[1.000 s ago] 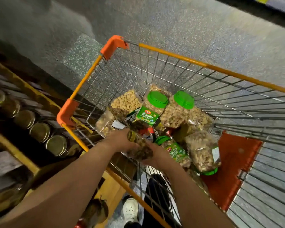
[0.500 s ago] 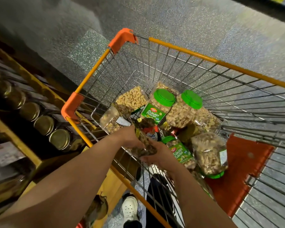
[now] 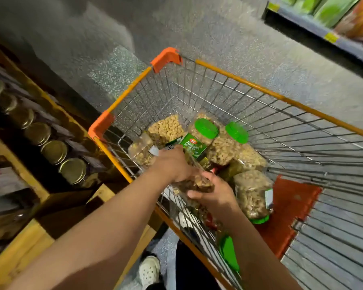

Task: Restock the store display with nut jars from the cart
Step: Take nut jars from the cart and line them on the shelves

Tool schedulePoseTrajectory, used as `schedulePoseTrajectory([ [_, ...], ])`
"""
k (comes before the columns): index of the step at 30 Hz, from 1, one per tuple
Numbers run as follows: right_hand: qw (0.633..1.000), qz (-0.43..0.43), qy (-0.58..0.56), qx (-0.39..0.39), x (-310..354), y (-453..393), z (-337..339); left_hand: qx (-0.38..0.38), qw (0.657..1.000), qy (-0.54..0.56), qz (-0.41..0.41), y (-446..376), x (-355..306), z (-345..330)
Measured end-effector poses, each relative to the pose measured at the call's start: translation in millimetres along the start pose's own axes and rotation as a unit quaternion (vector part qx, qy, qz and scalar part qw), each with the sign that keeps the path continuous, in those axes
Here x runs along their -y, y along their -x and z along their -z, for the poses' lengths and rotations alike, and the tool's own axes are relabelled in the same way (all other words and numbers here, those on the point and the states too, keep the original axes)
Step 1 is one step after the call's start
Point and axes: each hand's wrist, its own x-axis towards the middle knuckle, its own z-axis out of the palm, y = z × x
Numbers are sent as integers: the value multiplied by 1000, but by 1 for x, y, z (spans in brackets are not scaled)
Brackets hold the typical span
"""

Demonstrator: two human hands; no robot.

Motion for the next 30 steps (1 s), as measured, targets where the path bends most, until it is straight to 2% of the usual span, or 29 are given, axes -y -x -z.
schedulePoseTrajectory([
  [2, 999, 2, 18, -34, 11, 14, 2, -31, 999, 18, -10, 16, -1, 3],
  [5, 995, 29, -16, -90, 21, 40, -3, -102, 994, 30, -35, 44, 2, 8],
  [11, 986, 114, -19, -118, 72, 108, -28, -258, 964, 20, -69, 136, 26, 39],
  [17, 952, 234, 98, -173, 128, 203, -83, -385, 913, 132, -34, 230, 92, 52],
  [20, 941, 270, 113, -168, 146, 247, -119, -435, 883, 174, -35, 279, 132, 52],
  [25, 927, 316, 102, -176, 161, 319, -188, -503, 844, 183, -41, 366, 203, 47],
  [30, 922, 358, 81, -121, 177, 379, -235, -547, 811, 202, -32, 444, 262, 40],
])
